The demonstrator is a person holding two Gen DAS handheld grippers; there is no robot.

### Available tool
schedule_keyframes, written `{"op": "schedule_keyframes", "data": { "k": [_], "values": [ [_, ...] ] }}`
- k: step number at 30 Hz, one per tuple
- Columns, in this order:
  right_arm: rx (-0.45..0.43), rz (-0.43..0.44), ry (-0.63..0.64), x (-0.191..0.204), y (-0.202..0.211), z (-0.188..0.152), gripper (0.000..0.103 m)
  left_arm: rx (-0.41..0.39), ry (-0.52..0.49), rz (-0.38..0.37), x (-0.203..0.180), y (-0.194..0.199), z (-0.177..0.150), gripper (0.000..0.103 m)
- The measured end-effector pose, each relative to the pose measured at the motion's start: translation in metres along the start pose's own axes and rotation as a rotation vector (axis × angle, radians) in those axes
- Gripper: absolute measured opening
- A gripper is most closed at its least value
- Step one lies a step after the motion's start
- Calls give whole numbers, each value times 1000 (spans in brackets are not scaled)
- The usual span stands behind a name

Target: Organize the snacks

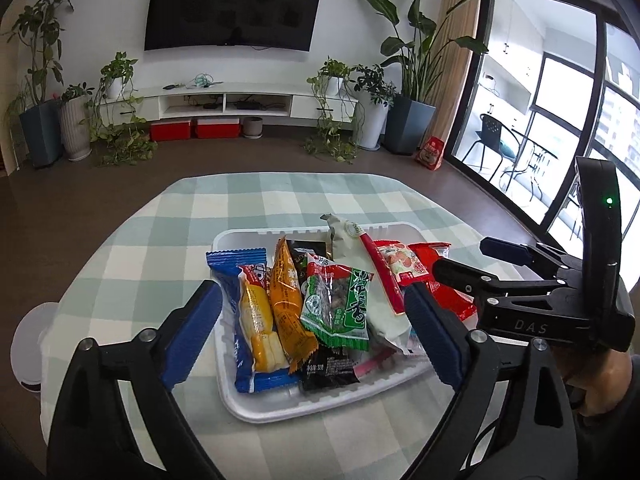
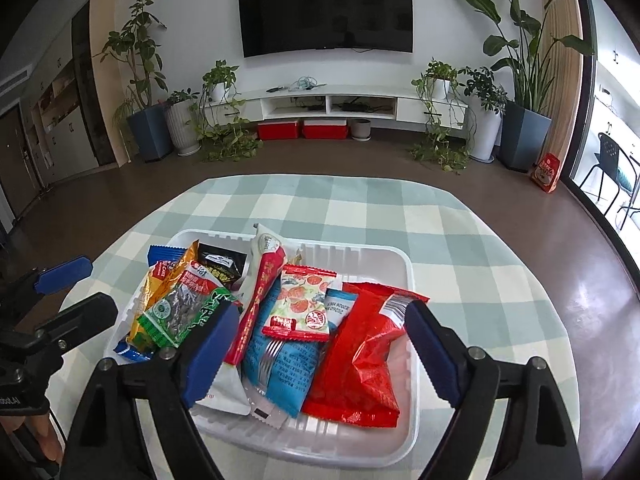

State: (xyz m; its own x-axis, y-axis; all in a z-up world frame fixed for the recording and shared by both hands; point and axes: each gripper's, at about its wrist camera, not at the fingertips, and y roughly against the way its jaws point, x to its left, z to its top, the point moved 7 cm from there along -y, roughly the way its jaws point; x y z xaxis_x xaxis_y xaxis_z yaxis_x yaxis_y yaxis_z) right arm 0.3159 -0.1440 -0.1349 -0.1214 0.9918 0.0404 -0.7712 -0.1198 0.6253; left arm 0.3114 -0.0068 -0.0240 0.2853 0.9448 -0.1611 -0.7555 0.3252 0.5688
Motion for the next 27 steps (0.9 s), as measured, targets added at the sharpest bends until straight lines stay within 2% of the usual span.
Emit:
{"op": "schedule_keyframes", "data": {
  "k": [2, 6, 9, 11, 14, 19, 23, 27],
  "values": [
    [-8, 3, -8, 1, 10, -5, 91, -28, 0, 23, -2, 18, -4, 102],
    [-40, 12, -26, 4, 38, -17, 94, -104, -10, 75, -9, 61, -14, 103],
    [-84, 18, -30, 8, 68, -24, 94, -174, -19, 67, -20, 102, -23, 103],
    [-135, 16, -38, 9, 92, -28, 98, -205, -58, 118, -31, 128, -29, 103],
    [-262, 36, -68, 12, 141, -31, 103, -265, -95, 222, -44, 167, -35, 103],
    [-464, 16, -50, 23, 219, -34, 103, -365, -46, 290, -59, 234, -40, 103],
    [-561, -11, 20, 39, 267, -41, 103, -374, -74, 297, -77, 265, -44, 103],
    [-571, -46, 33, 46, 292, -51, 103, -373, -91, 290, -90, 286, -53, 103]
  ]
}}
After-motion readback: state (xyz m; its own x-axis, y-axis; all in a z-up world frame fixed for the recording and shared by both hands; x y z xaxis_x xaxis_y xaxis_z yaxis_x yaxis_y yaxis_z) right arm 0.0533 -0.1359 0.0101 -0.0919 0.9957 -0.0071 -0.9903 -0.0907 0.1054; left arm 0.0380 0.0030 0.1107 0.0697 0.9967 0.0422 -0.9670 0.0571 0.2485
